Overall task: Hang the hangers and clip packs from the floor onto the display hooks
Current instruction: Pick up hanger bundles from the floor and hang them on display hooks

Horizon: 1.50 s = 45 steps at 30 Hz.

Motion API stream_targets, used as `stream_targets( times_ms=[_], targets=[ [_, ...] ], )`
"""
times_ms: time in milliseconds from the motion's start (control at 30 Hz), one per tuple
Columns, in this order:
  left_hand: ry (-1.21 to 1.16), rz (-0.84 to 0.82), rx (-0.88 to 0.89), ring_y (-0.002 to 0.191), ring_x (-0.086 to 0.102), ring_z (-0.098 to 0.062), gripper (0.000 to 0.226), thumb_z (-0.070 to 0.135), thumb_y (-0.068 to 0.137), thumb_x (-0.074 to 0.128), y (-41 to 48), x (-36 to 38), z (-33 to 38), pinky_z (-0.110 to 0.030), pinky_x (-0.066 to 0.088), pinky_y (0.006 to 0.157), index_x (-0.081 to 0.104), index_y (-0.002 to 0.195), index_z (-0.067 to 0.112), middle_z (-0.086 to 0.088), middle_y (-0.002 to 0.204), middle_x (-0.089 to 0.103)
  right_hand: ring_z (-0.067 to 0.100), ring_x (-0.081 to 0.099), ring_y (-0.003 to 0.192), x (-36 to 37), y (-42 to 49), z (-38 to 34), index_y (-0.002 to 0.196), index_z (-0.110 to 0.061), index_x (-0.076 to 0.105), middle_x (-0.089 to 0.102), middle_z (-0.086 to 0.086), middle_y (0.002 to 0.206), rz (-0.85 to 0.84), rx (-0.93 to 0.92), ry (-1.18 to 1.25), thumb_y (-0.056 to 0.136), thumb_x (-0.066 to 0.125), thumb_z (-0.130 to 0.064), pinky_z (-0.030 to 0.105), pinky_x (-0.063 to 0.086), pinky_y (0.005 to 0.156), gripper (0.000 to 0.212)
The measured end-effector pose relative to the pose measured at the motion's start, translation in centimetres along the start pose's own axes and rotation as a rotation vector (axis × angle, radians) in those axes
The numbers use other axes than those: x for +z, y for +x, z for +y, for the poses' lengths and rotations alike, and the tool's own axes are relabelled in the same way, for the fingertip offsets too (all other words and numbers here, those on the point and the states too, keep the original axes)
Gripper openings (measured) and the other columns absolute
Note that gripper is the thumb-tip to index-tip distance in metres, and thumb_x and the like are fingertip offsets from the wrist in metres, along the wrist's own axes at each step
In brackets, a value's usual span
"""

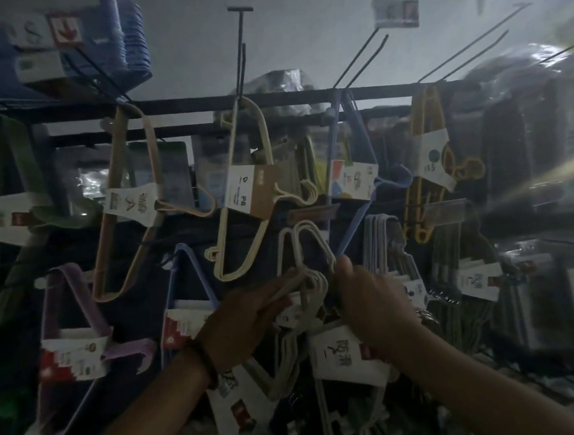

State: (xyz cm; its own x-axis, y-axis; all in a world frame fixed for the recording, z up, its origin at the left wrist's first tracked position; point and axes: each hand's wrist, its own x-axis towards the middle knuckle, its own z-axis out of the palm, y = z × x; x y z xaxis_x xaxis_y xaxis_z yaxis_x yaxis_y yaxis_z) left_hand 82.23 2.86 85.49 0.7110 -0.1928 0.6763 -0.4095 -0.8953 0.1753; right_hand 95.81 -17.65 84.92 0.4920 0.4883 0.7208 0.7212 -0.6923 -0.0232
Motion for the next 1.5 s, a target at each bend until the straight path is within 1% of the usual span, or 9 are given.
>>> stream_targets(
  times_ms=[100,300,433,567,800,1000,1200,1367,1500],
  targets=[
    [0.026,-0.029,-0.034,0.118,0.047,0.030,0.053,0.021,0.111,0.050,0.8,0.3,-1.1,-0.002,0.043,0.099,0.037,0.159,0.039,0.051,0.141,0.044,0.025,0.068,0.079,1.9,1.0,-0.1,0.120,-0.027,0.029,0.064,0.001,0.103,-0.046,0.009,0.077,0.098,0.058,-0.030,0.041,0.053,0.063,0.037],
    [0.028,-0.083,-0.099,0.147,0.039,0.003,0.055,0.026,0.110,0.051,1.8,1.3,-3.2,-0.028,0.039,0.120,0.034,0.160,0.041,0.025,0.161,0.040,0.024,0.071,0.085,6.0,3.3,0.7,0.129,-0.020,0.038,0.066,0.002,0.105,-0.143,0.021,0.187,0.105,0.055,-0.023,0.043,0.063,0.076,0.030],
    [0.031,0.019,-0.120,0.099,0.063,0.022,0.046,0.029,0.111,0.047,1.6,1.3,-3.5,-0.008,0.053,0.086,0.044,0.152,0.048,0.036,0.130,0.063,0.029,0.073,0.090,7.7,6.3,-0.1,0.121,-0.019,0.043,0.071,0.005,0.105,-0.160,0.037,0.186,0.107,0.048,-0.022,0.048,0.062,0.079,0.015],
    [-0.080,0.085,-0.355,0.058,0.074,-0.014,0.036,0.044,0.110,0.043,0.3,1.7,-4.6,-0.027,0.058,0.045,0.049,0.141,0.059,0.011,0.096,0.075,0.032,0.072,0.105,9.9,9.6,-1.0,0.138,-0.012,0.042,0.069,0.010,0.119,-0.291,0.099,0.121,0.103,0.056,-0.017,0.048,0.061,0.085,0.038],
    [-0.031,0.157,-0.520,0.048,0.071,-0.021,0.027,0.030,0.110,0.042,-0.4,2.1,-4.3,-0.029,0.059,0.047,0.051,0.132,0.043,-0.003,0.078,0.071,0.035,0.063,0.123,10.8,11.8,-0.4,0.150,-0.003,0.037,0.056,0.018,0.142,-0.467,-0.004,-0.011,0.104,0.056,-0.011,0.047,0.057,0.099,0.051],
    [-0.013,0.272,-0.559,0.052,0.066,-0.014,0.013,0.029,0.110,0.041,0.5,2.8,-4.7,-0.021,0.050,0.044,0.049,0.119,0.036,-0.007,0.071,0.066,0.031,0.069,0.086,6.4,6.4,0.7,0.115,-0.021,0.049,0.064,0.010,0.105,-0.248,0.044,0.397,0.110,0.041,-0.031,0.052,0.062,0.076,0.014],
    [-0.009,0.370,-0.552,0.059,0.063,-0.009,0.010,0.030,0.110,0.044,2.0,5.3,-4.7,-0.018,0.043,0.049,0.050,0.109,0.038,0.005,0.073,0.063,0.023,0.067,0.094,4.9,-2.1,-2.9,0.118,-0.037,0.047,0.064,0.000,0.109,-0.430,0.002,0.576,0.093,0.035,-0.076,0.047,0.059,0.078,0.048],
    [-0.105,0.394,-0.564,0.058,0.065,-0.004,0.014,0.031,0.110,0.045,2.5,6.9,-3.4,-0.018,0.045,0.046,0.051,0.098,0.035,0.002,0.071,0.064,0.027,0.068,0.084,7.1,-2.3,-2.8,0.110,-0.027,0.041,0.066,0.003,0.100,-0.270,0.038,0.337,0.108,0.035,-0.051,0.048,0.060,0.076,0.025],
    [-0.075,0.383,-0.558,0.075,0.068,0.001,0.036,0.053,0.103,0.045,2.4,6.9,-2.4,-0.011,0.050,0.060,0.058,0.120,0.024,0.010,0.091,0.072,0.021,0.069,0.071,7.6,-1.5,-2.1,0.105,-0.029,0.040,0.066,0.002,0.086,-0.262,0.032,0.276,0.106,0.049,-0.036,0.044,0.063,0.067,0.011]
  ],
)
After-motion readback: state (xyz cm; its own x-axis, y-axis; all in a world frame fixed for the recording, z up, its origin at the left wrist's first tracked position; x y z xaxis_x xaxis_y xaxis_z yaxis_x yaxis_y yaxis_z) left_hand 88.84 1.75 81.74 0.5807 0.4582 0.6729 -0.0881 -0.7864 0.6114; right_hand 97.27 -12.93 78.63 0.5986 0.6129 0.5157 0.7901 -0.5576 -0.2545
